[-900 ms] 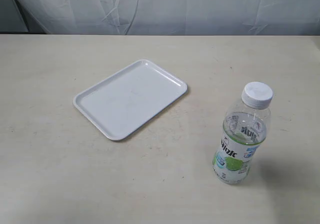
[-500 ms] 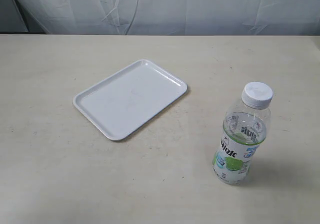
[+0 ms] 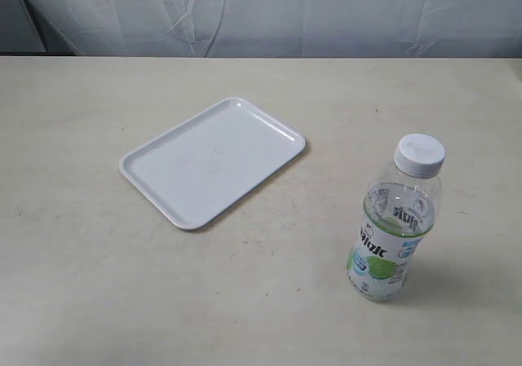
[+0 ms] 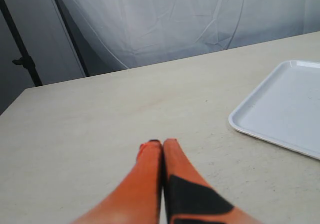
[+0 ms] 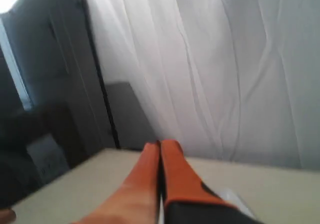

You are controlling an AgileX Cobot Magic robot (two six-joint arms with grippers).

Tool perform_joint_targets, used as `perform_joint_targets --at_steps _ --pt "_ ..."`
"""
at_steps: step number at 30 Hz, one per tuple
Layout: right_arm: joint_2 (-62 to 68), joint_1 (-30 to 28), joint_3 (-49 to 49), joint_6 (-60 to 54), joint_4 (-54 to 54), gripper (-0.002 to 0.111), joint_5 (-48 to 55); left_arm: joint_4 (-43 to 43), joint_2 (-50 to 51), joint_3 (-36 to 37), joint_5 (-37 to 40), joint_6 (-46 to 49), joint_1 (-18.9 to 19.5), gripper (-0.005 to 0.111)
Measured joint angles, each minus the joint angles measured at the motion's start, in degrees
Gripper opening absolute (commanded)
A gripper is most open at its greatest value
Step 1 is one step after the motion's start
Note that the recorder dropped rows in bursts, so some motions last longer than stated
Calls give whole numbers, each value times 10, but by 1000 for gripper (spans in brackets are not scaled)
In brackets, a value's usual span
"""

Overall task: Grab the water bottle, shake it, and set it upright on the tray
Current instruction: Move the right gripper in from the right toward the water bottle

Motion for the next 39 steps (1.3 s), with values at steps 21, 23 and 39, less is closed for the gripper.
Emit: perform_joint_targets --at_steps 21,23,39 --pt "144 -2 21 299 -402 -1 39 0 0 0 0 0 0 0" --pt "120 -2 41 302 -390 -1 55 0 0 0 0 0 0 0" --pt "68 -2 56 327 -334 -1 151 0 0 0 0 0 0 0"
